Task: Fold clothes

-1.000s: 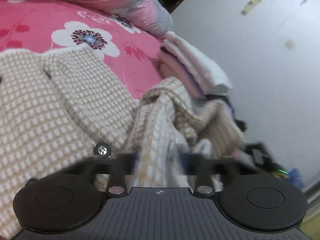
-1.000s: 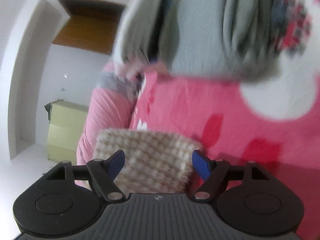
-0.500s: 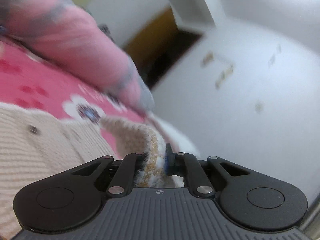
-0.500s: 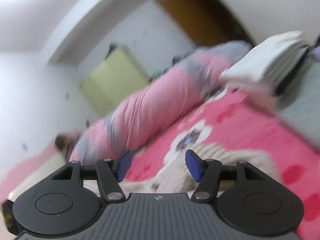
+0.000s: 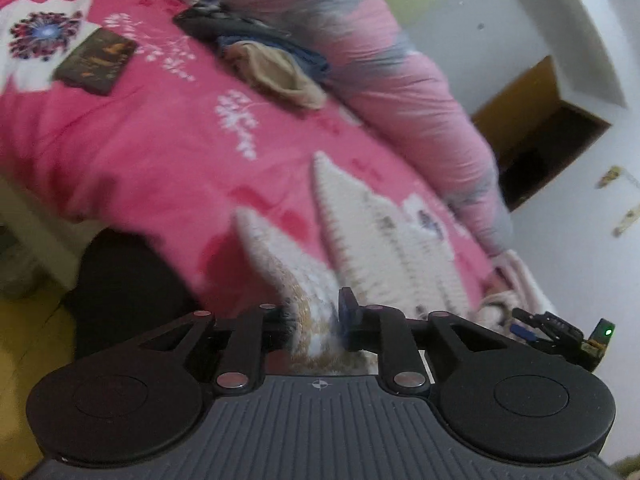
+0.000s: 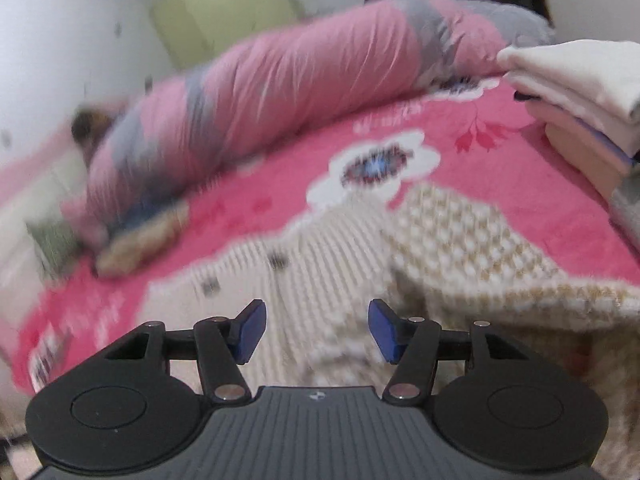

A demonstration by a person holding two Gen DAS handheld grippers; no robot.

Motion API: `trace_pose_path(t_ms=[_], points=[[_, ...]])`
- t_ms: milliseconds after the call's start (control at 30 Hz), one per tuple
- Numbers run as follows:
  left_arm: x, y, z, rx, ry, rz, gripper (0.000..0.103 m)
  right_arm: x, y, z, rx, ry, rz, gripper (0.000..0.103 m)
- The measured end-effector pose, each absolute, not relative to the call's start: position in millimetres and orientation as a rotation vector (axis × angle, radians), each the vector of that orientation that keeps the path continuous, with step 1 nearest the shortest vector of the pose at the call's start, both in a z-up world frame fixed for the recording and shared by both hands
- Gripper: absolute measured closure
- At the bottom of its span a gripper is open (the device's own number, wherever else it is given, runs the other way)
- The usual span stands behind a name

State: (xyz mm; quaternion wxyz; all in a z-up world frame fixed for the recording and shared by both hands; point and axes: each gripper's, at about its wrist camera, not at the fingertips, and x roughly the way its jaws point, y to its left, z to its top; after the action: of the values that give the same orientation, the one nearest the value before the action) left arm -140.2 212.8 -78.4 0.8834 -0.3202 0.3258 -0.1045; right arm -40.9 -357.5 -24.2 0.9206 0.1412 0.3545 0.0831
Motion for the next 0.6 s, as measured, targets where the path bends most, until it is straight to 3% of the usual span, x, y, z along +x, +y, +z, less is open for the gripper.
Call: trace_pose_path(t_ms=[100, 200, 367, 433, 600], points=[[-142, 230, -69, -0.626, 0.665, -0.196, 0.075, -57, -346, -37, 0.014, 0.777, 0.061, 0.054], [-135, 249, -59, -0.637, 0.622, -0.154, 0.074, -73, -356, -67, -0.270, 0.815, -0.220, 0.055], [-105, 253, -31, -0.612, 0.514, -0.185, 0.071, -106, -420, -68, 0.060, 0.798, -0.370, 0.056], [-86, 233, -21, -0.555, 0.481, -0.257, 0.066, -117, -425, -63, 0.038, 0.758, -0.457, 0.059], [-38, 139, -17, -0.397, 0.530, -0.537, 0.056, -143, -409, -39, 0.060, 0.643, -0.296, 0.056]])
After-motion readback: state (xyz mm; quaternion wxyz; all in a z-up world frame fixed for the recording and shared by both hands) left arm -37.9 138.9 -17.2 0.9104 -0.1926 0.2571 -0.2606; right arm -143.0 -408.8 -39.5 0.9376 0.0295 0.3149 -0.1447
